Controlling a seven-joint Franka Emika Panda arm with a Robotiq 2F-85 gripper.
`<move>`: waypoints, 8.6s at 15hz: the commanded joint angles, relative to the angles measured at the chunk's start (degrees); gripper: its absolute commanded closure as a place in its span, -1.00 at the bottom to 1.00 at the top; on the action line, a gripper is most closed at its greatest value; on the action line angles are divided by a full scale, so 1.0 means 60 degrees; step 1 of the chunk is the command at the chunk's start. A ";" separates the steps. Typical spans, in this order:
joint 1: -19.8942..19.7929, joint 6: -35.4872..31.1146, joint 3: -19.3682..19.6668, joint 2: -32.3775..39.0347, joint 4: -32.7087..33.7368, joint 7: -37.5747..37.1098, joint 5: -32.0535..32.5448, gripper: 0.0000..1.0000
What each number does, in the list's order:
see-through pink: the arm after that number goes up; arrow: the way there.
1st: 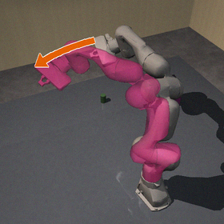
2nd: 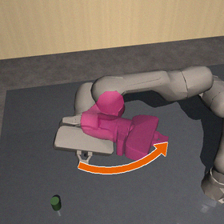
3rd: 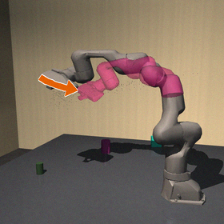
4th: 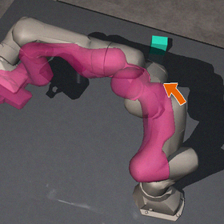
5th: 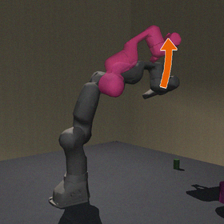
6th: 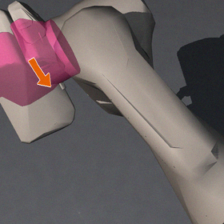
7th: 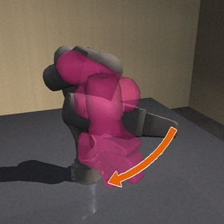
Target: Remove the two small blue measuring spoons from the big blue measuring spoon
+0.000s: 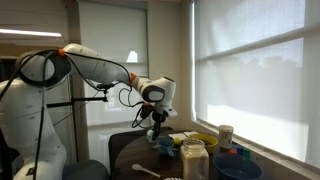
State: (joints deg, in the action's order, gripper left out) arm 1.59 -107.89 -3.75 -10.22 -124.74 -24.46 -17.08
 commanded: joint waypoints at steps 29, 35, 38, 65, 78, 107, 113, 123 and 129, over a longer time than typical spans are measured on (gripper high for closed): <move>-0.1304 0.0062 0.0801 -0.2227 -0.3290 -0.1675 -0.0996 0.87; -0.1281 -0.0545 0.0767 -0.2292 -0.3540 -0.1618 -0.0955 -0.04; -0.1308 -0.0466 0.0809 -0.2500 -0.3541 -0.1693 -0.0981 -0.43; -0.1386 0.0765 0.0084 -0.2481 -0.2019 -0.0112 0.2169 -1.00; 0.0094 -0.0261 0.0278 -0.1282 -0.0920 0.4758 0.2275 -1.00; 0.0506 -0.1540 0.0134 -0.0218 -0.1067 0.5142 0.2106 0.91; 0.0496 -0.1460 0.0129 -0.0536 -0.1045 0.5115 0.2182 0.87; 0.0979 -0.0851 0.0020 -0.1927 -0.0981 0.5427 0.1855 0.87; 0.1193 -0.0419 -0.0201 -0.1997 -0.0920 0.5170 0.1730 0.49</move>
State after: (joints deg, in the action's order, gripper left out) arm 9.01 -110.57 -4.72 -22.23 -130.40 6.51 -6.61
